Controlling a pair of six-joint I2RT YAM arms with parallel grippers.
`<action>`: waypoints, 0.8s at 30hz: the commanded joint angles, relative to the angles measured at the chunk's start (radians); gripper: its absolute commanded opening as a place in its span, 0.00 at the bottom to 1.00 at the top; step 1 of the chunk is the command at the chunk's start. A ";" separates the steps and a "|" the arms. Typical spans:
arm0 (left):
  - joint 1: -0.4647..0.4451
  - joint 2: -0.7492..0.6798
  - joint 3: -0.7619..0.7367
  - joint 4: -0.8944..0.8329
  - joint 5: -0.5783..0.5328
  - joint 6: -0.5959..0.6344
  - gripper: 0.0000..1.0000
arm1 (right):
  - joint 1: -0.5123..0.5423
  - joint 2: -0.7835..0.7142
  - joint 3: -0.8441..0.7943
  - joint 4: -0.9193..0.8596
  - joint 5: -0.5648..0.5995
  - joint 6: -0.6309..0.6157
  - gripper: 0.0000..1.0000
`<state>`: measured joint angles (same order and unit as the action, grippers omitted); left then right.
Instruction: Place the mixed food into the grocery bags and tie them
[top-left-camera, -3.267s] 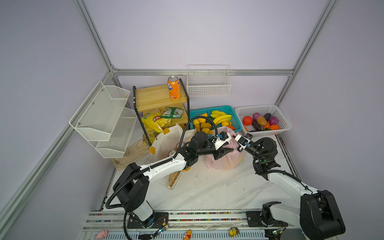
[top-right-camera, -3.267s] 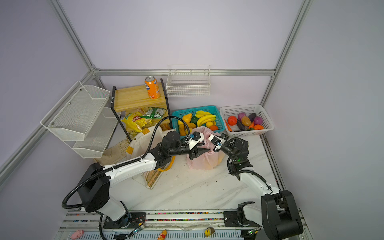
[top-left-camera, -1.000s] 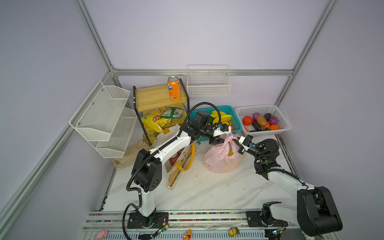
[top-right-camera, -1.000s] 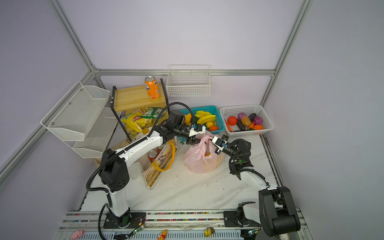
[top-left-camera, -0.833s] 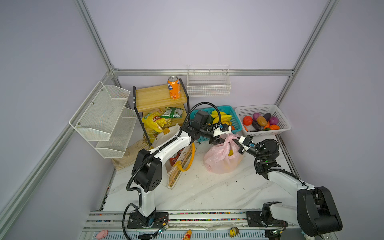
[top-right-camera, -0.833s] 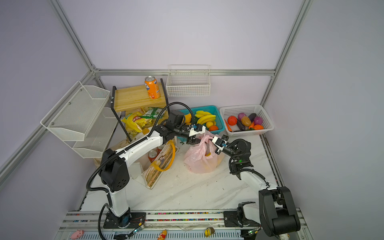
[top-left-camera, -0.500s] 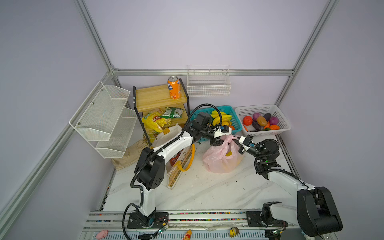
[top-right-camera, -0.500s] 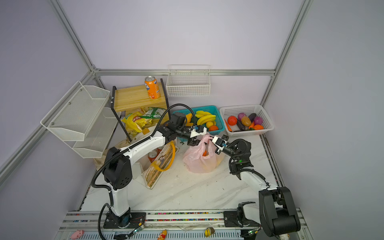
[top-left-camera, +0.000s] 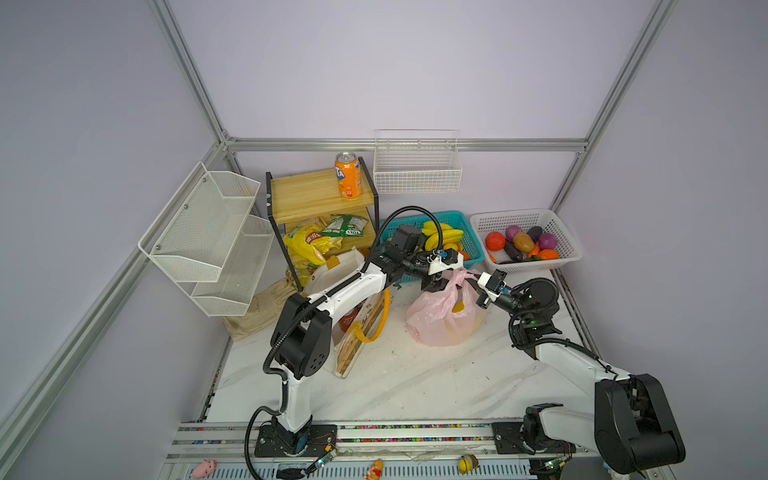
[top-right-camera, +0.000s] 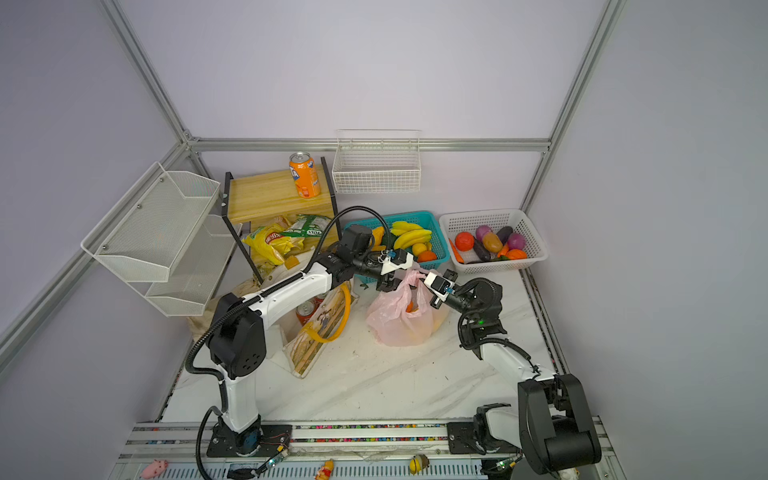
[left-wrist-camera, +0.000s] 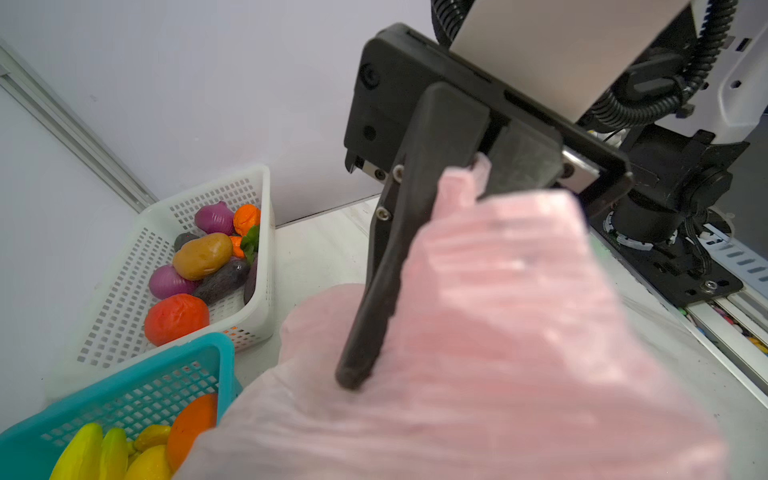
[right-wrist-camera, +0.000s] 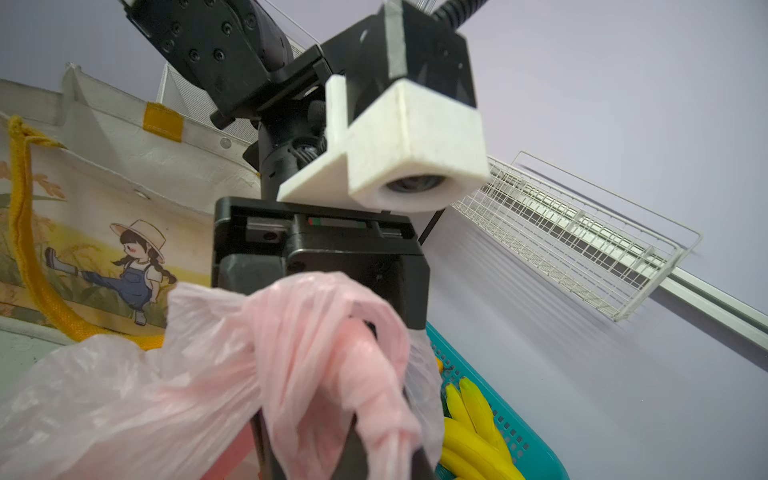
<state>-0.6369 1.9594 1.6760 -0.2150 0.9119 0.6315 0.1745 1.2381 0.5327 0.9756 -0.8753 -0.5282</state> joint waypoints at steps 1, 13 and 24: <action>0.000 -0.034 -0.050 0.032 0.051 -0.015 0.54 | -0.003 -0.014 0.035 0.016 -0.001 -0.011 0.00; 0.000 -0.049 -0.081 0.108 0.070 -0.082 0.49 | -0.003 -0.010 0.035 0.005 0.007 -0.022 0.00; 0.002 -0.105 -0.177 0.259 0.049 -0.192 0.48 | -0.004 -0.009 0.037 -0.021 0.014 -0.046 0.00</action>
<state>-0.6369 1.9228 1.5436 -0.0521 0.9463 0.4995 0.1745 1.2381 0.5419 0.9459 -0.8623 -0.5556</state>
